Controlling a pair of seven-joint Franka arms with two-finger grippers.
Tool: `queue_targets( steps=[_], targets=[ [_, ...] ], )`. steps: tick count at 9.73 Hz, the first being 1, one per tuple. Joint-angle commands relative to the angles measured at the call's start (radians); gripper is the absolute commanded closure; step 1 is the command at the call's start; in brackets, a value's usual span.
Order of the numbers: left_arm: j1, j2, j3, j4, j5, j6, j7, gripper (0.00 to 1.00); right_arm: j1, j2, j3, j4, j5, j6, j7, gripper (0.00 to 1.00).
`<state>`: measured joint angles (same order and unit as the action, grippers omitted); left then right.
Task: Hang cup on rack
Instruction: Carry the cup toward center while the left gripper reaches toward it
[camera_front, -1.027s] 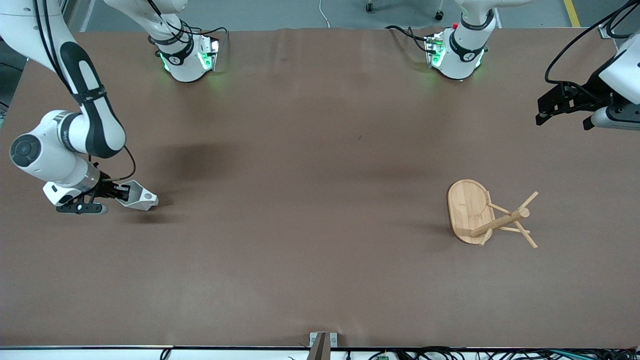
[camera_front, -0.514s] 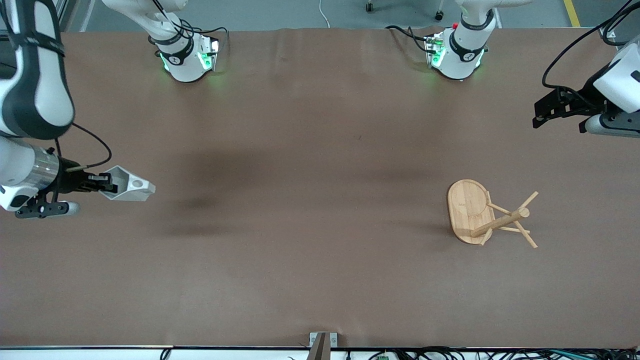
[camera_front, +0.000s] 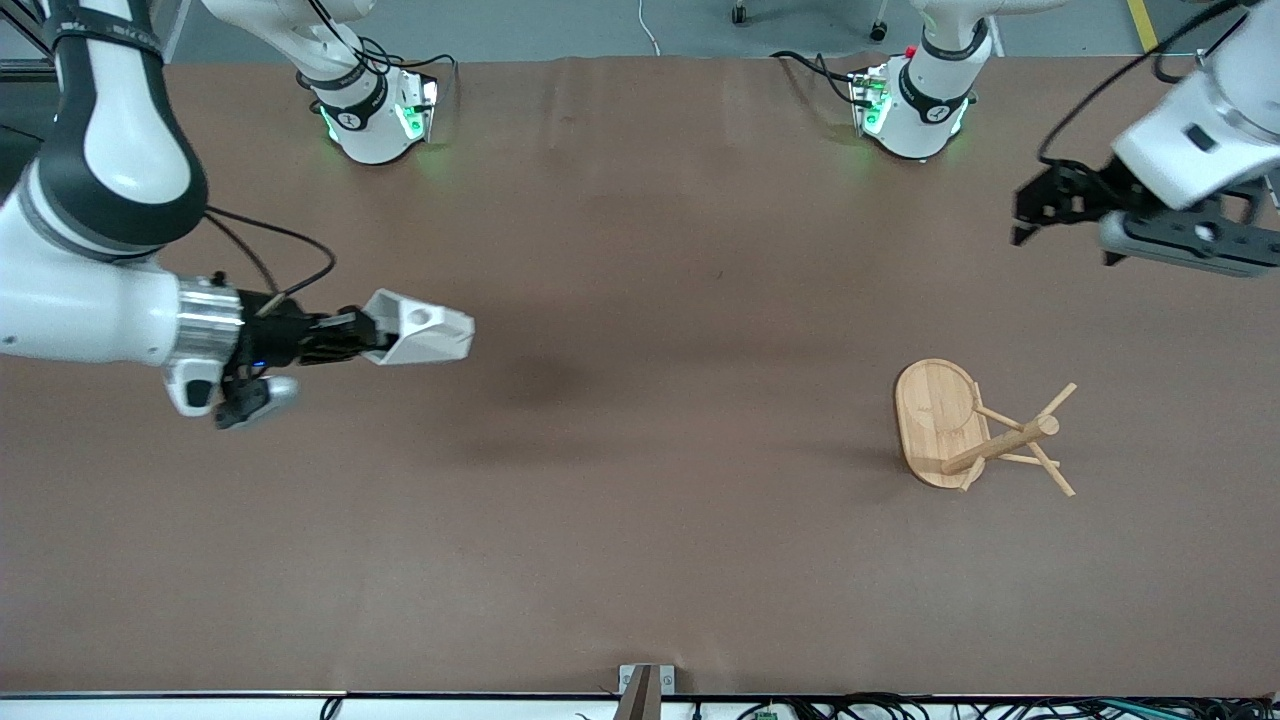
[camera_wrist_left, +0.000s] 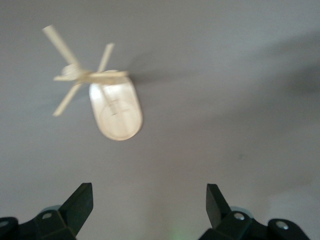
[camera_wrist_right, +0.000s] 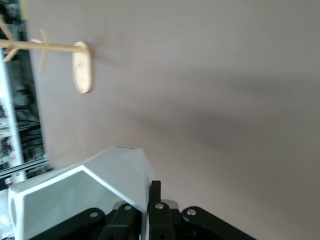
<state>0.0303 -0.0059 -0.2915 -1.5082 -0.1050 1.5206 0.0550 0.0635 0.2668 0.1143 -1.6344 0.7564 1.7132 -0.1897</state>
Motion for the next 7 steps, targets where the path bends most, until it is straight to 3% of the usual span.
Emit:
queue_targets(
  steps=[1,4,7],
  targets=[
    [-0.007,0.02,-0.122,0.002,-0.068,0.002,0.008,0.0,0.025,-0.001,0.024,0.002,0.183,-0.02,-0.005,1.0],
    [-0.058,0.084,-0.3,0.003,-0.071,0.108,0.032,0.0,0.071,0.002,0.08,-0.001,0.358,0.04,-0.004,1.0],
    [-0.131,0.129,-0.347,0.022,-0.073,0.236,0.155,0.0,0.139,0.017,0.081,-0.013,0.471,0.1,-0.004,0.99]
  ],
)
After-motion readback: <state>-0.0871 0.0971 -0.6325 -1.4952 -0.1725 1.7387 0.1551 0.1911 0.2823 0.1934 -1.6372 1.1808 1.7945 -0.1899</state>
